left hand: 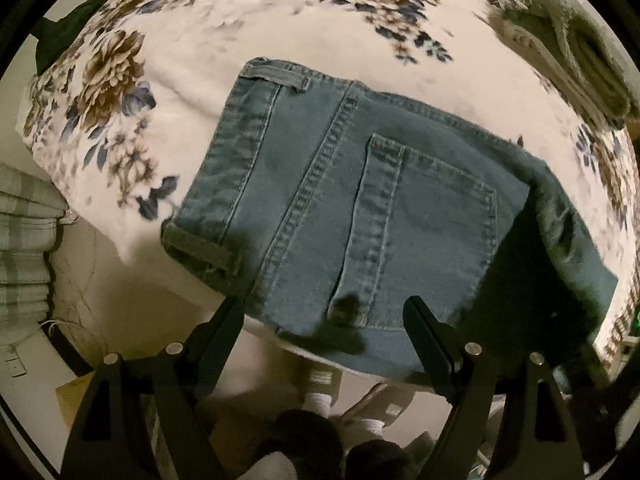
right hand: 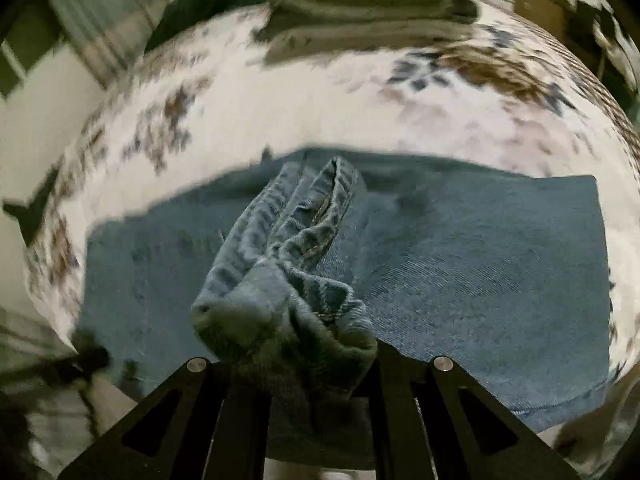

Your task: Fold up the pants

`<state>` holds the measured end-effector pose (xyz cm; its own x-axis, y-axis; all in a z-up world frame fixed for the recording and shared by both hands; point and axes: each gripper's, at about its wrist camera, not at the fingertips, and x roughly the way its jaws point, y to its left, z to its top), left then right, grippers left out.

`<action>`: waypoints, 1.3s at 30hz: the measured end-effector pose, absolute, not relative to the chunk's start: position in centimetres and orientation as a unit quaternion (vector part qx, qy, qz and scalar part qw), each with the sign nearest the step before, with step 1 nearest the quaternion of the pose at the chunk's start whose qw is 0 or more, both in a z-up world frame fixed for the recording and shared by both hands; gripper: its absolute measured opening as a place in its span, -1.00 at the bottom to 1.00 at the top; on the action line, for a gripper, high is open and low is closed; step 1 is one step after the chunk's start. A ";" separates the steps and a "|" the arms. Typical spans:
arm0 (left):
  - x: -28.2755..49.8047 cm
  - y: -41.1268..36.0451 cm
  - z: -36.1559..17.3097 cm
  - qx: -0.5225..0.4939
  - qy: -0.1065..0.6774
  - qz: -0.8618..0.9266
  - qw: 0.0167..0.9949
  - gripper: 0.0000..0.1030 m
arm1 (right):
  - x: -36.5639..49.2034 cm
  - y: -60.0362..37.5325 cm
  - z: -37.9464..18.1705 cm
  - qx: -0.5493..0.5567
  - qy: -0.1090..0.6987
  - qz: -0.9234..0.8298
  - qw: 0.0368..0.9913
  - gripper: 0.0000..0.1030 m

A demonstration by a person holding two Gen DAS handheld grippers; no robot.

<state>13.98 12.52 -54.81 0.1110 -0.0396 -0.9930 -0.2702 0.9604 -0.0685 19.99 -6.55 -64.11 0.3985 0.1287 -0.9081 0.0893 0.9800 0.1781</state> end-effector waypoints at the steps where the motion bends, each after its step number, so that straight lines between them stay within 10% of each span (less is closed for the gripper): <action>1: 14.3 12.4 -54.7 -0.121 0.661 0.075 0.736 0.57 | 20.3 -6.7 -64.5 0.097 0.562 0.013 0.822 -0.73; 5: 15.9 10.6 -53.3 -0.136 0.650 0.045 0.746 0.57 | 20.5 -8.2 -65.2 0.163 0.618 0.091 0.764 0.28; 10: 19.2 4.9 -53.5 -0.144 0.655 -0.021 0.741 0.57 | 17.8 -13.7 -62.1 0.240 0.607 0.115 0.749 0.52; 17: 22.2 -3.4 -57.8 -0.050 0.674 -0.062 0.734 0.52 | 15.1 -23.8 -62.8 0.258 0.616 -0.024 0.744 0.54; 20: 22.4 -5.7 -59.4 -0.003 0.671 -0.068 0.738 -0.29 | 14.4 -27.4 -63.8 0.293 0.612 -0.066 0.732 0.54; 25: 20.6 -7.3 -58.7 0.064 0.632 -0.080 0.768 -0.85 | 13.8 -30.6 -64.7 0.325 0.601 -0.117 0.721 0.54; 39: 20.0 -2.7 -58.9 -0.029 0.653 -0.053 0.755 -0.84 | 16.5 -28.9 -65.1 0.261 0.634 -0.109 0.720 0.54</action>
<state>20.03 -2.71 -58.90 0.1429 -0.1178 -0.9827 0.0417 0.9927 -0.1129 16.52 -28.88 -65.12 0.1721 0.1729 -0.9698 0.4881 0.8402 0.2364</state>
